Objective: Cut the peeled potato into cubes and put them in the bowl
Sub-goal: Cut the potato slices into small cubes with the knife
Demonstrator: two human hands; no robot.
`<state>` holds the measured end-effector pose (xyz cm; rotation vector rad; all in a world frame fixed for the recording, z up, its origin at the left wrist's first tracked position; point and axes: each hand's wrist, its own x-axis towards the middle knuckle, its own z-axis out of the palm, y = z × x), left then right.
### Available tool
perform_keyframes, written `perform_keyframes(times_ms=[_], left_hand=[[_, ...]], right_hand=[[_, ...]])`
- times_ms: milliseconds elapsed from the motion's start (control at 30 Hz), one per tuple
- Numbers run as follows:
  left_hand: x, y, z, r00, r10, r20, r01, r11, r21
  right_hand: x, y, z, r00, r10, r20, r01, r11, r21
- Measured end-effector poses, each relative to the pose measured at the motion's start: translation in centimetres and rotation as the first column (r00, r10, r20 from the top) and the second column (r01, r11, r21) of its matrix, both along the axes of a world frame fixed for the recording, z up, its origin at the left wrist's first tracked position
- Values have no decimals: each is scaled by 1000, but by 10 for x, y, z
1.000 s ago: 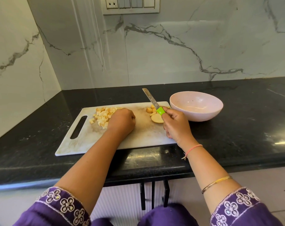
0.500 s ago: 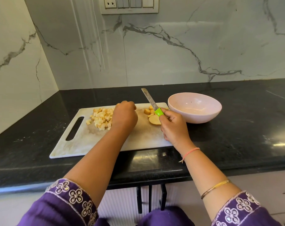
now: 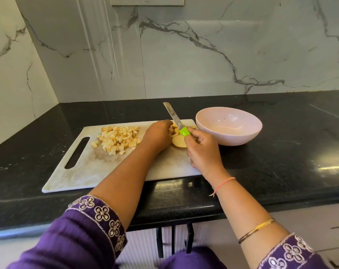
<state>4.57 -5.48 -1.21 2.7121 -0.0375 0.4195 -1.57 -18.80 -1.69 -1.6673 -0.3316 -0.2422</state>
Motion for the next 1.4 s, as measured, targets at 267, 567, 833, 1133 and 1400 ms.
perform_keyframes(times_ms=[267, 567, 833, 1133, 1400], left_hand=[[-1, 9, -8, 998, 54, 12, -53, 996, -67], [-17, 21, -13, 998, 55, 35, -55, 998, -7], [-12, 15, -11, 995, 9, 95, -9, 1000, -4], [-18, 17, -13, 998, -25, 51, 24, 999, 33], [-22, 14, -12, 999, 25, 38, -27, 999, 33]], right_hand=[[6, -4, -2, 1000, -23, -10, 23, 999, -41], [1, -1, -3, 1000, -7, -12, 6, 998, -55], [4, -3, -3, 1000, -19, -1, 18, 998, -58], [7, -1, -6, 999, -39, -12, 38, 996, -87], [6, -1, -3, 1000, -20, -10, 19, 996, -83]])
